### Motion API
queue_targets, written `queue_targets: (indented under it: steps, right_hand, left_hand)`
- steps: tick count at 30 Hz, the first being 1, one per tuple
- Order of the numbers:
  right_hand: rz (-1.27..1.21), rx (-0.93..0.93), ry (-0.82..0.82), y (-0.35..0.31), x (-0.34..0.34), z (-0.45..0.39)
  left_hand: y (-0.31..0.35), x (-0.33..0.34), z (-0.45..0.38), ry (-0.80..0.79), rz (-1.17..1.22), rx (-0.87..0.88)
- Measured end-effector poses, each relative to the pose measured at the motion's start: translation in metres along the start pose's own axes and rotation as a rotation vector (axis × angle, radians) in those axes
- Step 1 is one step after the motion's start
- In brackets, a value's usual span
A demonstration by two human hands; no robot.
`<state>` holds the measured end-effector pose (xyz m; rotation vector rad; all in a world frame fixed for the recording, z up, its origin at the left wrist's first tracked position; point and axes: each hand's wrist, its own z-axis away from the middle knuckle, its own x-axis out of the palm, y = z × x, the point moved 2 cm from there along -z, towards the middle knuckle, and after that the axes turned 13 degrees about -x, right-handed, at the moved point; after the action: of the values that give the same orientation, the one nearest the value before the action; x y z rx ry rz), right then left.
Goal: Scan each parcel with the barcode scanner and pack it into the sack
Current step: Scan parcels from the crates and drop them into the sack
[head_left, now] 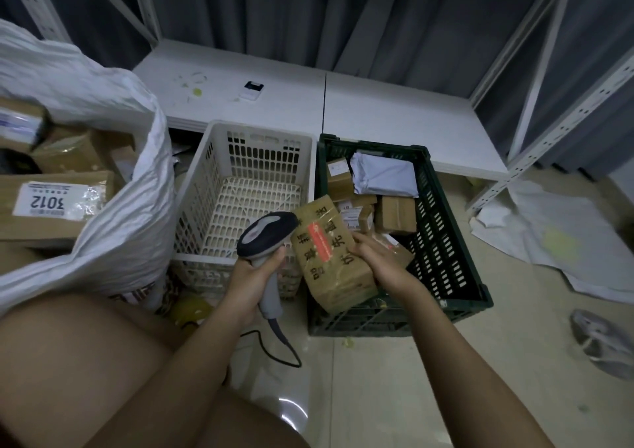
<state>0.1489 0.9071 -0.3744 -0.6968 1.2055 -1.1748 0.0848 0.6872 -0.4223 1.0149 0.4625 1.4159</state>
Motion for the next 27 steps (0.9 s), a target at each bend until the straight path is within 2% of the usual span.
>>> queue_targets:
  steps: [3,6,8,11,14,17,20,27]
  right_hand:
    - [-0.094,0.004,-0.041,0.007,0.009,0.001]
    - [-0.060,-0.114,0.038,-0.003,0.003,0.001]
    - [0.168,-0.245,0.088,-0.011,-0.004,0.001]
    - [0.724,-0.370,0.008,-0.026,0.001,0.004]
    - [0.870,-0.249,0.031,-0.035,0.008,0.005]
    - [0.989,-0.117,-0.013,-0.031,0.019,-0.001]
    - [0.783,-0.106,0.040,-0.025,0.016,-0.005]
    - [0.091,-0.148,0.188,-0.014,-0.010,0.003]
  left_hand:
    - [-0.001,0.004,0.006,-0.071,-0.033,-0.028]
    - [-0.003,0.008,0.010,-0.113,-0.077,-0.029]
    - [-0.003,0.010,0.012,-0.137,-0.088,-0.034]
    - [-0.004,0.013,0.013,-0.176,-0.078,-0.064]
    - [-0.005,0.013,0.012,-0.161,-0.064,-0.064]
    - [-0.006,0.009,0.010,-0.124,-0.067,-0.047]
    - [-0.007,0.003,0.008,-0.091,-0.057,-0.044]
    - [-0.006,-0.002,0.007,-0.035,-0.062,-0.047]
